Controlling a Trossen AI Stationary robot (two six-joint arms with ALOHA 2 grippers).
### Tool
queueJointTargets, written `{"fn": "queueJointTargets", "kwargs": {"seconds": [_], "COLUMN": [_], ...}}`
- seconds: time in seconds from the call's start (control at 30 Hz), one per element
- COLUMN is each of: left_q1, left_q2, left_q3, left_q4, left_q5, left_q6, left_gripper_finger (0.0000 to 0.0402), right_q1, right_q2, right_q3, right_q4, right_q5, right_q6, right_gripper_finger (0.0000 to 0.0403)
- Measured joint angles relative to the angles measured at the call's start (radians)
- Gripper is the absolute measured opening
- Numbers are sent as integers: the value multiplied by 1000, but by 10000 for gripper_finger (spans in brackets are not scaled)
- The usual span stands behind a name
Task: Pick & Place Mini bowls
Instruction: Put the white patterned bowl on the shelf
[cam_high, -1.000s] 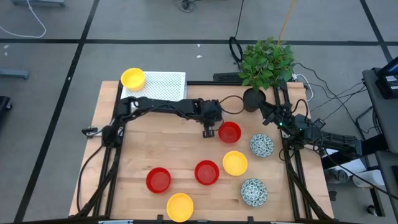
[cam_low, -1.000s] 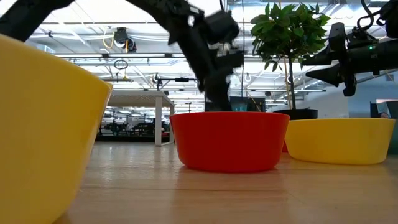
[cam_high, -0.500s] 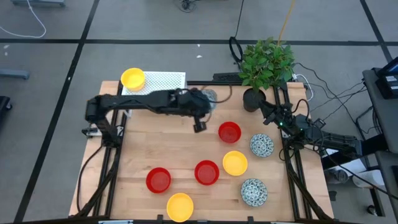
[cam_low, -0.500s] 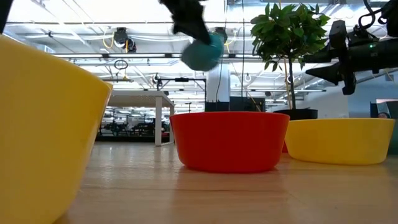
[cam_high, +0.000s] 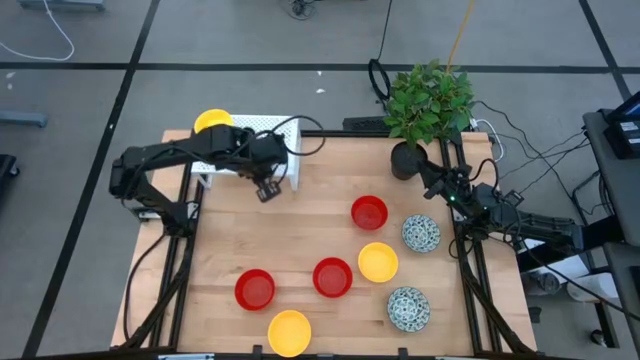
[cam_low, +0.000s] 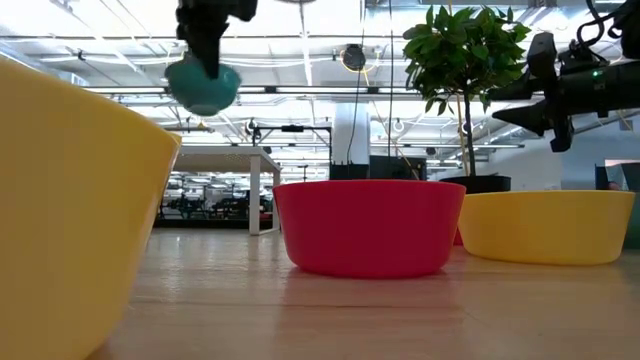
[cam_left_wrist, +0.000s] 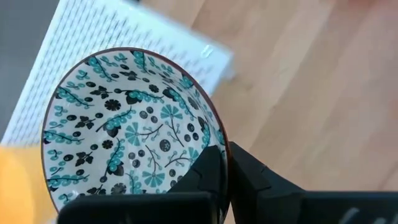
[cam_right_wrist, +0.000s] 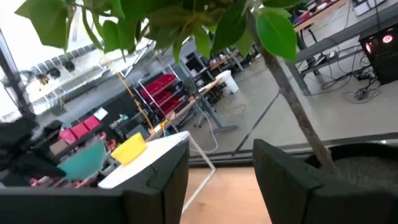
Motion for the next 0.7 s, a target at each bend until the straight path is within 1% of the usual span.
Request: {"fn": "queueJointTargets", "kwargs": {"seconds": [0.07,0.23,0.37,0.5,0.6,0.7], "left_q1": [27,85,117,132,139,139], "left_q2": [2,-1,-4,-1,-3,-3], "left_q3": [-2,-68,-142,-204,-227,-234], "left_q4": [-42,-40,-15,-6,21,49], "left_q5": [0,-2,8,13,-12,-30], "left_q6": [1,6,-1,-11,-6,0], "left_gripper_finger": [10,25,10,16,32,35], "right_q1": [0,0,0,0,0,0], "right_q2": [4,8,8,8,8,8], "right_q3": [0,0,0,0,0,0], "right_q4": [11,26,26,26,26,26], "right_q5": [-2,-3,-3,-3,-3,-3], "right_q6": [6,7,7,7,7,7], "right_gripper_finger": [165,165,165,164,165,165]}}
